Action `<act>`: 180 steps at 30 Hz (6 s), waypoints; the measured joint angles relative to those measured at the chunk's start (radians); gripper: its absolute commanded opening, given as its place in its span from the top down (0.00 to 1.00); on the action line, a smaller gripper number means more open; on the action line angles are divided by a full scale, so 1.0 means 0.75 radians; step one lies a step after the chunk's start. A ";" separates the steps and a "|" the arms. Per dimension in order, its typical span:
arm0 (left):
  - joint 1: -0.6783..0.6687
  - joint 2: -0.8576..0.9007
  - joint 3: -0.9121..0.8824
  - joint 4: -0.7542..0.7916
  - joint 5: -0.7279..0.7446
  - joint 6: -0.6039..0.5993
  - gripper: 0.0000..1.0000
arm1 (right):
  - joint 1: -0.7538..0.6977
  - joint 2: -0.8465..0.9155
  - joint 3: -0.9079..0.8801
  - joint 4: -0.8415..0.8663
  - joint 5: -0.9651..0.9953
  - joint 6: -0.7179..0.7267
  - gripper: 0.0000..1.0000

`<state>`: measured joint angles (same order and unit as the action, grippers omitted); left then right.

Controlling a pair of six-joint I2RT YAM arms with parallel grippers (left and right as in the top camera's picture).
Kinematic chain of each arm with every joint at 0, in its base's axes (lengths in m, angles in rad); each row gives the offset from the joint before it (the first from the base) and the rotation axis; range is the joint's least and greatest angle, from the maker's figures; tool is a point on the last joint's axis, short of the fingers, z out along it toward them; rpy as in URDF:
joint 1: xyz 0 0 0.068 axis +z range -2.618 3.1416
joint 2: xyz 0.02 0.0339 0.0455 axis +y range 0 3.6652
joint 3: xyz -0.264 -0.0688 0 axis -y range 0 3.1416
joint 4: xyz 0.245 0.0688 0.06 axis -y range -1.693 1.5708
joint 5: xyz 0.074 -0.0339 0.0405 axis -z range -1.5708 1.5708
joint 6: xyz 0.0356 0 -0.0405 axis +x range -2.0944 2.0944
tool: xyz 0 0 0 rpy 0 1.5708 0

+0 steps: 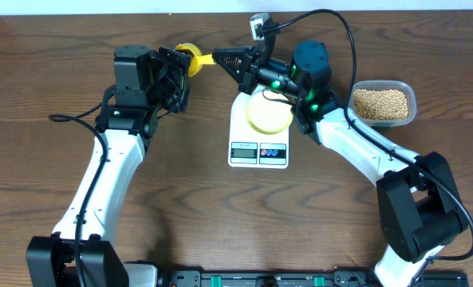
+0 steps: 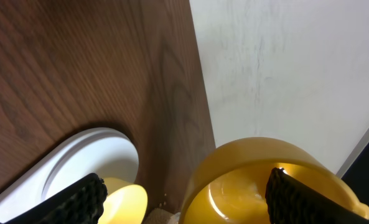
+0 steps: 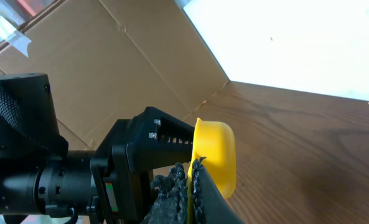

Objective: Scoop item into bowl and weigh 50g on scale

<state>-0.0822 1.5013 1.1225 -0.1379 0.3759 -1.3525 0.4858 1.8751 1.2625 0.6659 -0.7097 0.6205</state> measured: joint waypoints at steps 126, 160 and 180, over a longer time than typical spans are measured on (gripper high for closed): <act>-0.078 0.000 0.000 -0.133 -0.067 1.117 0.15 | -0.435 0.001 0.000 -0.254 0.415 -0.405 0.99; -0.078 0.000 0.000 -0.134 -0.071 1.117 0.15 | -0.435 -0.307 0.008 -0.959 0.618 -0.666 0.99; -0.078 0.000 0.000 -0.134 -0.071 1.117 0.15 | -0.409 -0.307 0.008 -1.431 0.500 -0.666 0.99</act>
<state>-0.1406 1.5013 1.1225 -0.2382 0.3225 -0.5148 0.1791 1.6447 1.2686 -0.4076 -0.3344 0.1207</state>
